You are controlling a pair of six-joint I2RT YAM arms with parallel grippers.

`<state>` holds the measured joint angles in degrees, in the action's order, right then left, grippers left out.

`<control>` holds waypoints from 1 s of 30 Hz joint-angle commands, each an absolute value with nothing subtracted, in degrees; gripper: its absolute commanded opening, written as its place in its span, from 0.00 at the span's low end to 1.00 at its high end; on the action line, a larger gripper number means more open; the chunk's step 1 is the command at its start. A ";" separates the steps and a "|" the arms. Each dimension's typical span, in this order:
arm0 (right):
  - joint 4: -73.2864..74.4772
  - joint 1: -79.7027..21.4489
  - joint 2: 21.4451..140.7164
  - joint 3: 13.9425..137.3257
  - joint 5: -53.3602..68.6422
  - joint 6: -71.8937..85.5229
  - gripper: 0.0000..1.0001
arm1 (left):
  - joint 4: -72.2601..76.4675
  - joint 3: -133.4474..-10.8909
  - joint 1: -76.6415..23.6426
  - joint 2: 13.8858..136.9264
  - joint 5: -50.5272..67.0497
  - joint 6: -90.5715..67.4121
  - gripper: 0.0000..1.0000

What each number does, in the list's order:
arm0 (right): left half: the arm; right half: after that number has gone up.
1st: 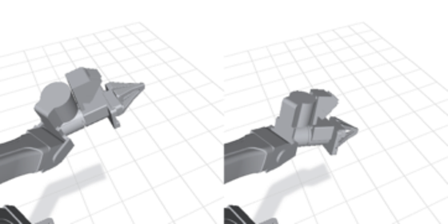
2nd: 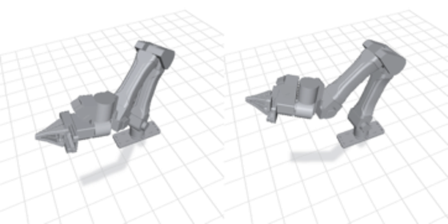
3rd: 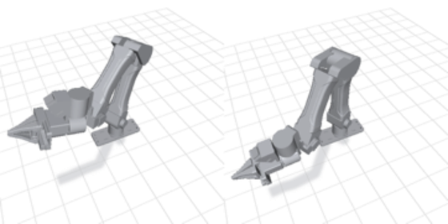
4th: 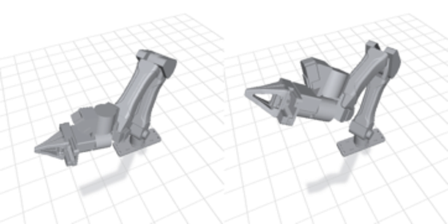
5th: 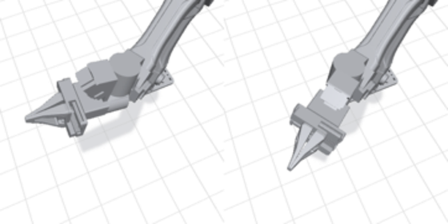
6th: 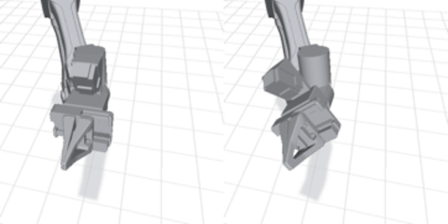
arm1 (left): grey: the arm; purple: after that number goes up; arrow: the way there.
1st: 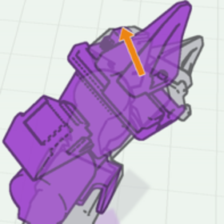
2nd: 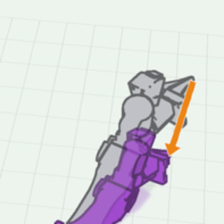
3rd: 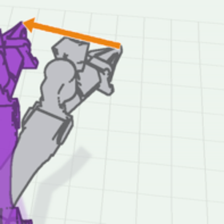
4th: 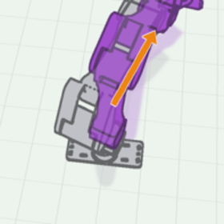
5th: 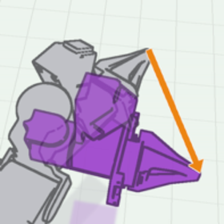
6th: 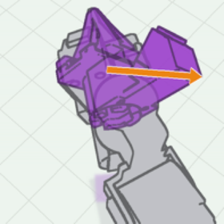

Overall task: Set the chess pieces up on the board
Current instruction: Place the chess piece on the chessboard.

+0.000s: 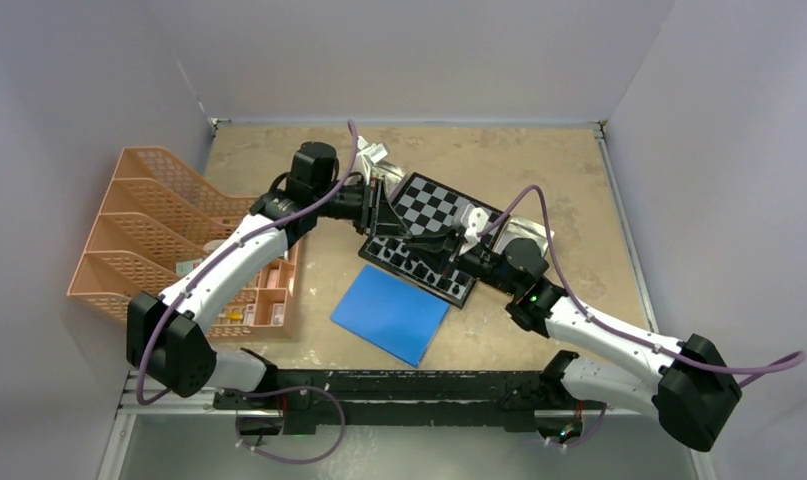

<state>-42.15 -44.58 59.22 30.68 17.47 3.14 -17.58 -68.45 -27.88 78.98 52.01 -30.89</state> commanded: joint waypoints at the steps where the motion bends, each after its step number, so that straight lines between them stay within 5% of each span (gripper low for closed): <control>1: -47.45 -44.69 58.35 31.18 17.66 4.04 0.14 | -15.85 -67.90 -27.69 79.10 54.22 -30.17 0.21; 9: -47.62 -44.69 58.88 31.09 16.82 3.88 0.14 | -15.30 -66.98 -27.69 78.91 55.90 -29.81 0.01; 13: -47.10 -44.66 58.67 30.79 15.64 4.62 0.18 | -15.21 -67.10 -27.68 79.24 56.34 -29.09 0.00; 20: -35.57 -44.69 54.08 31.01 8.79 6.92 0.64 | -17.68 -68.58 -28.45 78.59 46.00 -25.34 0.00; 23: -29.06 -44.69 49.84 31.68 6.07 8.59 0.75 | -17.58 -69.19 -30.84 78.18 38.58 -23.26 0.00; 25: -25.26 -44.67 46.58 32.61 3.02 11.20 0.98 | -17.07 -70.06 -32.84 78.57 34.63 -22.26 0.00; 30: -15.21 -44.67 37.41 34.39 -9.70 22.34 0.99 | -14.60 -72.19 -39.48 81.33 21.17 -20.42 0.00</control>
